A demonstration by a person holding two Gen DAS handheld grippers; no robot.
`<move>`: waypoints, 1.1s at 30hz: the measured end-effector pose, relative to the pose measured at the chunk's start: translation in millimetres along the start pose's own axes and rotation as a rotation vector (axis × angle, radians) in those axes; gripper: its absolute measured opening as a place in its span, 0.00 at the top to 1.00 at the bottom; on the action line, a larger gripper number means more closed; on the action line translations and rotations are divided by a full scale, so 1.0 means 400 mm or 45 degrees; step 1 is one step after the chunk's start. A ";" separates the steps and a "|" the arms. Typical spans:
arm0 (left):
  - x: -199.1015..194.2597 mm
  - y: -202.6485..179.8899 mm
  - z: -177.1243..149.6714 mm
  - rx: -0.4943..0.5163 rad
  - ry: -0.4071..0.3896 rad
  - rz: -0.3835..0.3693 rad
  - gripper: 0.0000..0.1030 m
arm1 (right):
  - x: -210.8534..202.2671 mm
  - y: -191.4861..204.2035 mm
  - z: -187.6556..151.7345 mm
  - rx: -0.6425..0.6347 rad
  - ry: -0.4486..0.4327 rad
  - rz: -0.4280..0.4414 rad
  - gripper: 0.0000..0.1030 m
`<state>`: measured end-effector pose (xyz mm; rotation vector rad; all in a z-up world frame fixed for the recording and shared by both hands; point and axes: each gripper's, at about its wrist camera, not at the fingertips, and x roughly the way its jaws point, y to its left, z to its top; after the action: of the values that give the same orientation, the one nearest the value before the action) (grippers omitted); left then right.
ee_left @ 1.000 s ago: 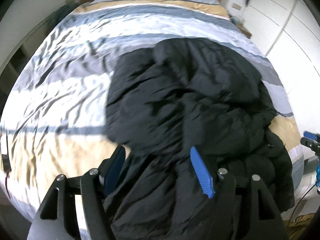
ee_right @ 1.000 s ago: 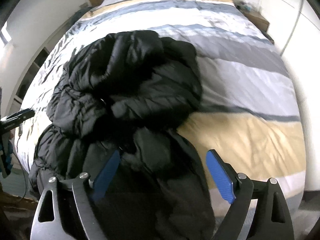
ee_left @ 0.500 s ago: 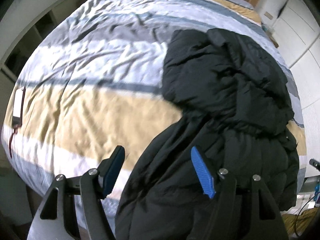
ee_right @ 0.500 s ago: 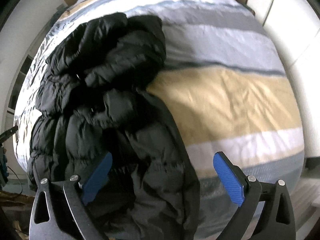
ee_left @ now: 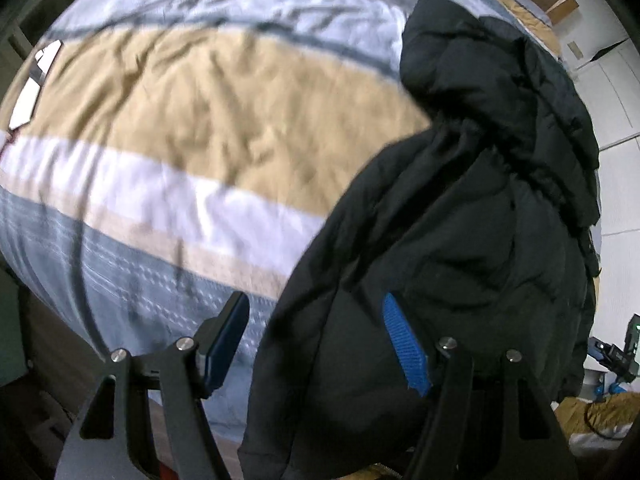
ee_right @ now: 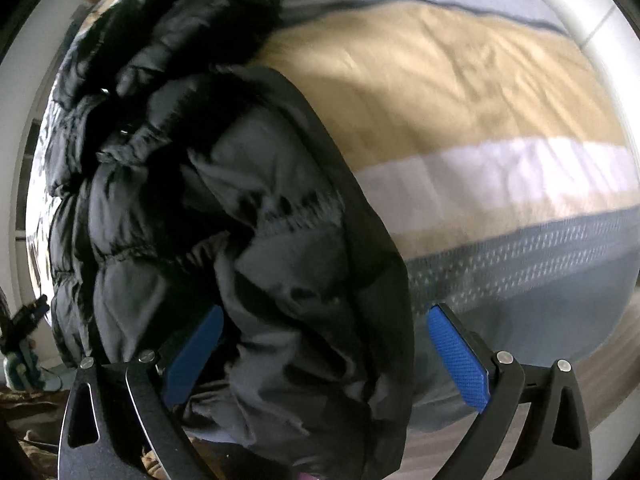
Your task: Fold large clothes
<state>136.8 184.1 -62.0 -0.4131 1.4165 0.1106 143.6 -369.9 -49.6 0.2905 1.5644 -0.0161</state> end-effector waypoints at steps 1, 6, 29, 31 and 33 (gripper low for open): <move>0.011 0.005 -0.006 -0.005 0.014 -0.011 0.34 | 0.009 -0.005 -0.005 0.011 0.012 -0.002 0.02; 0.089 0.033 -0.038 -0.088 0.088 -0.144 0.34 | 0.053 -0.030 -0.026 0.058 0.065 0.019 0.02; 0.101 -0.041 -0.143 -0.159 0.271 -0.529 0.38 | 0.172 -0.076 -0.169 0.154 0.249 0.312 0.32; 0.085 -0.043 -0.130 -0.147 0.281 -0.550 0.51 | 0.143 -0.086 -0.190 0.145 0.256 0.355 0.43; 0.073 -0.052 -0.132 -0.133 0.285 -0.573 0.63 | 0.131 -0.076 -0.203 0.119 0.269 0.387 0.51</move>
<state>98.8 141.7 -91.0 -0.8409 1.5063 -0.2346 58.8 -374.5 -104.9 0.6179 1.7166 0.1845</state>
